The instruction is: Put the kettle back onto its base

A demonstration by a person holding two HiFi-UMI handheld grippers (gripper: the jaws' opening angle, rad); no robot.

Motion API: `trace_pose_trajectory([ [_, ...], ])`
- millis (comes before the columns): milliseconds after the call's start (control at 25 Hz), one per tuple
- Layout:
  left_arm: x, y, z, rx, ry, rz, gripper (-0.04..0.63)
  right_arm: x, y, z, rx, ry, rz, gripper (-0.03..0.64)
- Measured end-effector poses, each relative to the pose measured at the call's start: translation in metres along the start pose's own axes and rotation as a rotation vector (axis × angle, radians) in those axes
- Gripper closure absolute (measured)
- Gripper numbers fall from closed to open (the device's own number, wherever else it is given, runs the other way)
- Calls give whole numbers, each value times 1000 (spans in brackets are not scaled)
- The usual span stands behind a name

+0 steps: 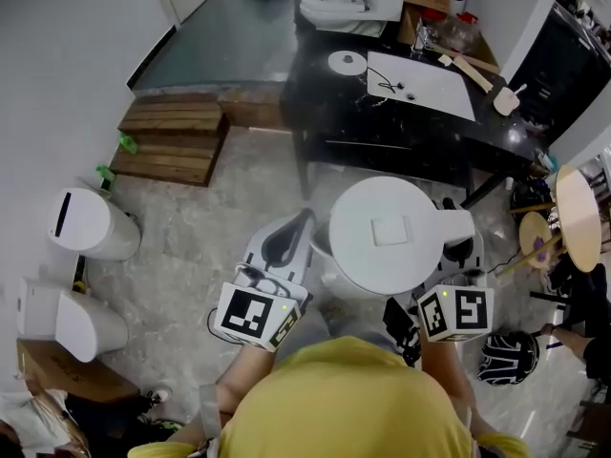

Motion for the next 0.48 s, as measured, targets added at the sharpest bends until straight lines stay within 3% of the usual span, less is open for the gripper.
trace_pose_trajectory([
  [280, -19, -2, 37, -15, -8, -3, 594, 19, 15, 35, -23, 7, 22, 512],
  [480, -40, -8, 69, -33, 32, 0, 594, 24, 18, 69, -28, 39, 26, 512],
])
Point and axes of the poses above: the fingertips, and each gripper's own axes: z forward along the fingers, x to its right, y out of its underside, the point moved 1 cm from there along -z, backward along the fingers, and after that the axes turned 13 degrees about -z, right-handed, at the moved point
